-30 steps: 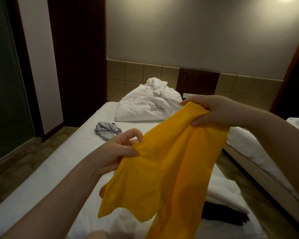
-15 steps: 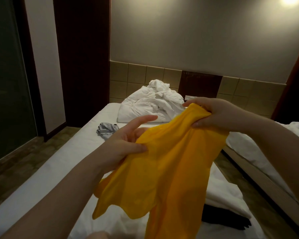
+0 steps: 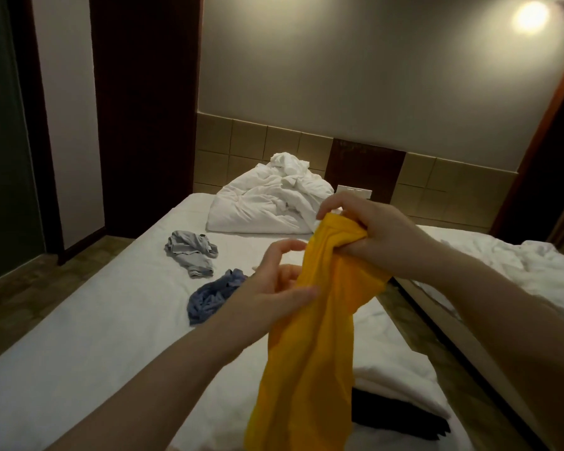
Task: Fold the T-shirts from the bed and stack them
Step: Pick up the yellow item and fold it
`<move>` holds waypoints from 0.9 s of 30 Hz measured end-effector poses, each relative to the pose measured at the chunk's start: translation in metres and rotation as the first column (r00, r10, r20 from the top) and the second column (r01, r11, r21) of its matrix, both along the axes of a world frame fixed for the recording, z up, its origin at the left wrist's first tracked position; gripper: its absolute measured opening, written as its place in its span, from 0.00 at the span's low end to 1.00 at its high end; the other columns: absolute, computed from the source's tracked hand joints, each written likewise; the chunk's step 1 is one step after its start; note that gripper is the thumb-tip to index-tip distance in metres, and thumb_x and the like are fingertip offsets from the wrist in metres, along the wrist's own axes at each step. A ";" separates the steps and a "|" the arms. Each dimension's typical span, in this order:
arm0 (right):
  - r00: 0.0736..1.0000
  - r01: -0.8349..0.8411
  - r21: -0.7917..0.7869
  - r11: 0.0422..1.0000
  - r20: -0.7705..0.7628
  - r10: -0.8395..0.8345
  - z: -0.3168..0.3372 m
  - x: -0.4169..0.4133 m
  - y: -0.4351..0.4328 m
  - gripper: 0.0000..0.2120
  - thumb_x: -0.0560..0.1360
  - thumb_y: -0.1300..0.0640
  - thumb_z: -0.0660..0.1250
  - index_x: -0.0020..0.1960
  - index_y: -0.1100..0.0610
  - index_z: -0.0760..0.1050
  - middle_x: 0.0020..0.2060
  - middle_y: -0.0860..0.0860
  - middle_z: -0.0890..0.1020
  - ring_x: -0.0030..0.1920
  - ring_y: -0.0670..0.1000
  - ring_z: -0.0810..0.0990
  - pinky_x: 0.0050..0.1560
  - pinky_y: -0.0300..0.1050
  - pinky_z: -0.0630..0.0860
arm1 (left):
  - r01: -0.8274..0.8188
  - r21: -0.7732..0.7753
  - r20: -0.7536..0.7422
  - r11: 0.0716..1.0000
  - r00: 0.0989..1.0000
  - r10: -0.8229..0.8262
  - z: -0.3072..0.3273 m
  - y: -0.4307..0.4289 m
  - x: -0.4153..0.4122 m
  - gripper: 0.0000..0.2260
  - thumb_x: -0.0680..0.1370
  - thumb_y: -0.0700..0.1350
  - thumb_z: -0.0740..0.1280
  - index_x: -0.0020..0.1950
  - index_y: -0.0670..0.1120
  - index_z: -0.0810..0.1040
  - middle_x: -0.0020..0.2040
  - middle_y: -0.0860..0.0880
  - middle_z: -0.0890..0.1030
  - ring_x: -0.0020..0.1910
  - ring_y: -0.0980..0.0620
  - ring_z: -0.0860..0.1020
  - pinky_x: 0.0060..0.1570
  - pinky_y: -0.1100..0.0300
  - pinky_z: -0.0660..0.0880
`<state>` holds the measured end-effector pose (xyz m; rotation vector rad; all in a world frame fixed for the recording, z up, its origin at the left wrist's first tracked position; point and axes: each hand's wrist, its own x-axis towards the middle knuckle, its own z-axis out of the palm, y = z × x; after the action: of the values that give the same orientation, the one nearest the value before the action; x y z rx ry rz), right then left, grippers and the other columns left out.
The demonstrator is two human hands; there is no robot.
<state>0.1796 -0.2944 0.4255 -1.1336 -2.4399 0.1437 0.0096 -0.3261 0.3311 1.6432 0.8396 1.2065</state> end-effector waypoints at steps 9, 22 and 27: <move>0.996 -0.070 -0.200 0.977 0.049 0.081 -0.003 0.002 0.003 0.16 0.74 0.54 0.68 0.48 0.35 0.64 0.46 0.29 0.66 0.46 0.37 0.69 0.40 0.27 0.65 | -0.140 -0.031 0.183 0.990 0.973 0.143 0.004 0.008 0.005 0.08 0.75 0.53 0.63 0.48 0.53 0.79 0.42 0.50 0.83 0.42 0.52 0.82 0.40 0.62 0.80; 0.982 -0.163 -0.382 0.910 0.024 0.186 -0.007 0.008 0.008 0.19 0.73 0.56 0.69 0.52 0.35 0.64 0.45 0.24 0.69 0.47 0.32 0.73 0.37 0.24 0.73 | -0.181 -0.029 0.097 0.983 0.978 0.183 0.008 0.016 -0.007 0.04 0.75 0.47 0.66 0.42 0.52 0.79 0.37 0.53 0.82 0.36 0.61 0.80 0.35 0.69 0.77; 0.967 -0.223 -0.586 0.779 -0.032 0.253 -0.003 0.013 0.010 0.23 0.72 0.63 0.69 0.54 0.39 0.66 0.41 0.20 0.70 0.46 0.26 0.73 0.38 0.26 0.73 | -0.269 0.085 0.009 0.959 0.963 0.269 0.010 0.019 -0.012 0.07 0.74 0.43 0.68 0.39 0.54 0.77 0.34 0.52 0.78 0.34 0.62 0.76 0.36 0.68 0.76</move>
<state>0.1925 -0.2847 0.4230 -1.0463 -2.6530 1.0279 -0.0022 -0.3067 0.3414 1.6357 1.0516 1.4453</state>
